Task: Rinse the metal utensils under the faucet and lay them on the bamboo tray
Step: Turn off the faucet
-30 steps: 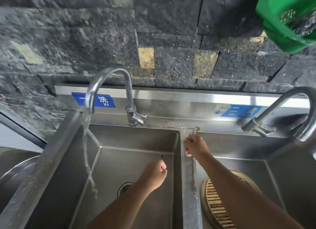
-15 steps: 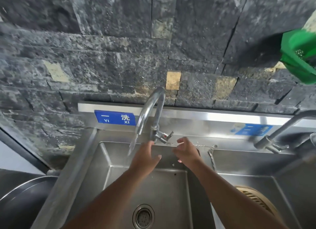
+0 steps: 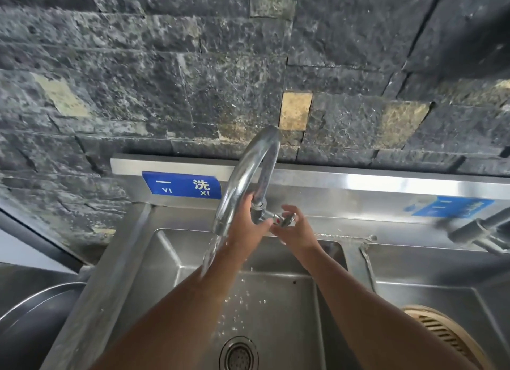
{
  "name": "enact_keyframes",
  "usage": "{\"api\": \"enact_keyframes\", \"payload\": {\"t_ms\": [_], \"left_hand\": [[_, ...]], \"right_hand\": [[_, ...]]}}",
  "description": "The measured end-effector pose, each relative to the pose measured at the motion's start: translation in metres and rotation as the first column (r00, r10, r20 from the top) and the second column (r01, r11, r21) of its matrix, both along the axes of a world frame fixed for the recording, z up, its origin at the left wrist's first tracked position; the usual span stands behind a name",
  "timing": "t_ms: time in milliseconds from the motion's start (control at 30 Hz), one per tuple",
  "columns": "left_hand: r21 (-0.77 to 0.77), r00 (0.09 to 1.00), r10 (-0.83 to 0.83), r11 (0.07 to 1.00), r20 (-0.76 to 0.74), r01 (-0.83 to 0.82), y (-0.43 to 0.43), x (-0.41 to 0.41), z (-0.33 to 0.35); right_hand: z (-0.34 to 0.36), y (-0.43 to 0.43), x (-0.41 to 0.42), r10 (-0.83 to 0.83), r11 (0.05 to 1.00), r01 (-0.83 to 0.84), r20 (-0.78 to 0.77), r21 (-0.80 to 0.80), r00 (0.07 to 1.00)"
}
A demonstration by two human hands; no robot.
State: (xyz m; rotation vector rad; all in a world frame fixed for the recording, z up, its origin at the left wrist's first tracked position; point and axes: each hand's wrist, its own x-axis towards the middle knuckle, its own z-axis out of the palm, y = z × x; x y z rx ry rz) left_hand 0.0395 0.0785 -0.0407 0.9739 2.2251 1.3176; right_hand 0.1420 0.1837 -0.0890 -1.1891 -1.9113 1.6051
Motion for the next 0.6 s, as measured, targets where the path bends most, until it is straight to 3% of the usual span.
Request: {"api": "enact_keyframes", "payload": {"t_ms": [167, 600], "left_hand": [[0.028, 0.997, 0.058, 0.998, -0.055, -0.056, 0.013, -0.008, -0.008], [-0.020, 0.978, 0.004, 1.000, -0.209, -0.008, 0.020, -0.024, -0.029]], "right_hand": [[-0.009, 0.005, -0.009, 0.031, 0.998, -0.030, -0.024, 0.049, 0.999], [-0.006, 0.007, -0.010, 0.083, 0.995, -0.084, 0.034, 0.046, 0.996]]}}
